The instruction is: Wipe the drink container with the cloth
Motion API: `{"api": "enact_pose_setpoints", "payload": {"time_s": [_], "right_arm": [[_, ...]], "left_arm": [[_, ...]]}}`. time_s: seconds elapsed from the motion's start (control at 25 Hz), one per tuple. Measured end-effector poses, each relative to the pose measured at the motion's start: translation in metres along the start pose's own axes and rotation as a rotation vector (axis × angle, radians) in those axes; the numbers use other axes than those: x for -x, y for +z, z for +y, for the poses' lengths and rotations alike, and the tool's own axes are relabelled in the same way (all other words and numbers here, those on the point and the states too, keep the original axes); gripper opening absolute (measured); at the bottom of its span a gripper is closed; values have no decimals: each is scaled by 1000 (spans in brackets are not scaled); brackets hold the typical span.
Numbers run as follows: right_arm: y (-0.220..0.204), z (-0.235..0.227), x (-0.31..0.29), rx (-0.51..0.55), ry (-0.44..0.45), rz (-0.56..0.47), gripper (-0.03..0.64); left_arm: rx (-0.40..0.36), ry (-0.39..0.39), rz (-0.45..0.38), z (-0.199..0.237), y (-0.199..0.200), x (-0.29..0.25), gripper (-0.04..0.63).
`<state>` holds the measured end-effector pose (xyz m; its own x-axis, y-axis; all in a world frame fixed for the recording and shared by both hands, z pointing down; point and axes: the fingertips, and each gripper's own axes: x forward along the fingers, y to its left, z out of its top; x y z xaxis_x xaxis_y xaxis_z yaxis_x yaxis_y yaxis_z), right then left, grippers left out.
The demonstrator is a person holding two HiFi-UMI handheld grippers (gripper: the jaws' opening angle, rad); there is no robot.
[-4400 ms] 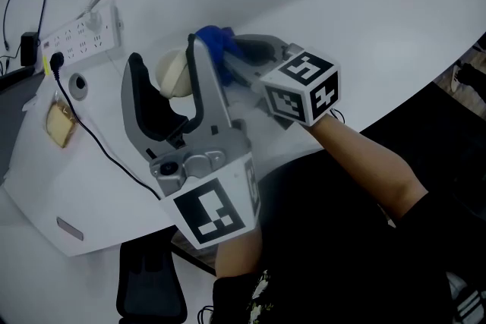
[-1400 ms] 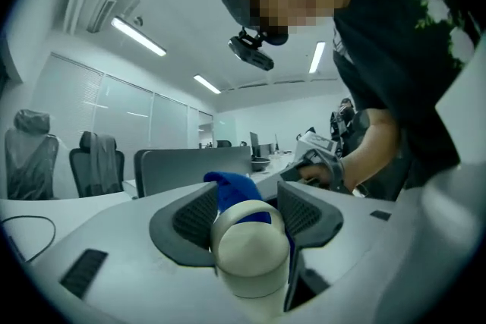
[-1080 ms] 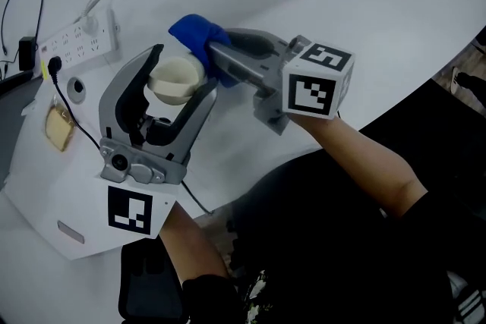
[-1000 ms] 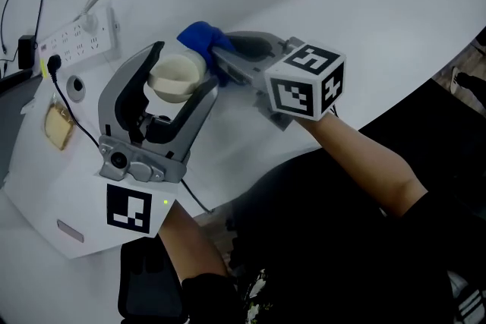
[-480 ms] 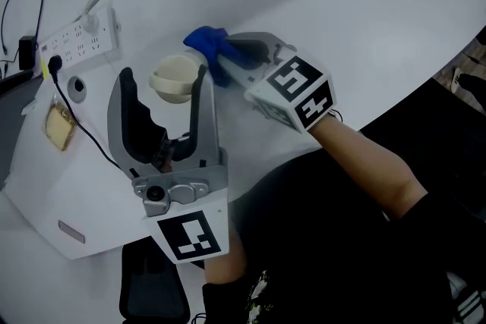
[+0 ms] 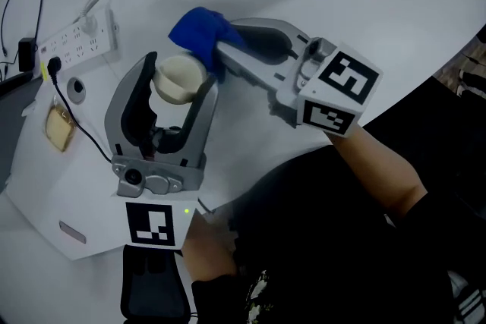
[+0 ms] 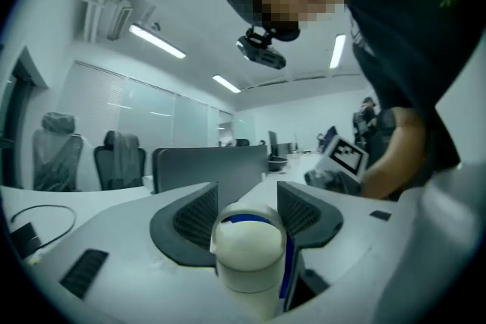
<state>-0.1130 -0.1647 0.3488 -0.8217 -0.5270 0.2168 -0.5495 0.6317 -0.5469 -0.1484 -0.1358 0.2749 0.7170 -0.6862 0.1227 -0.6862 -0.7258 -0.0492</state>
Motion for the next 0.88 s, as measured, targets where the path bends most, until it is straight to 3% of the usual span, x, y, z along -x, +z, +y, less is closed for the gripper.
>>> {"api": "enact_pose_setpoints", "payload": {"time_s": [0.08,0.2,0.28,0.32,0.44,0.56,0.64,0.88], "right_arm": [[25,13,3,-148,140,-76,66],[33,22,2,-311,301,-123,66],[19,11,-5,-397,294,-95,66],[7,1,-9,-411,250,-57,66],[-49,-36,-21,-273,3,197,66],[-83,-44,-22,71,-138,418,66],[-84,-41,-23,204,-163,450,66],[-57,-38,-7,183,-201,328,66]], "left_arm": [[-21,-153,-12,-6,1,-1,242],[-8,-241,-18,-5,2,-2,242],[14,-253,-34,-5,4,-1,242],[20,-255,-45,-5,5,-2,242],[21,-263,-65,-8,6,-6,242],[12,-263,-62,-8,5,-7,242],[1,-243,-55,-6,4,-7,242],[-16,-153,-45,-3,11,3,261]]}}
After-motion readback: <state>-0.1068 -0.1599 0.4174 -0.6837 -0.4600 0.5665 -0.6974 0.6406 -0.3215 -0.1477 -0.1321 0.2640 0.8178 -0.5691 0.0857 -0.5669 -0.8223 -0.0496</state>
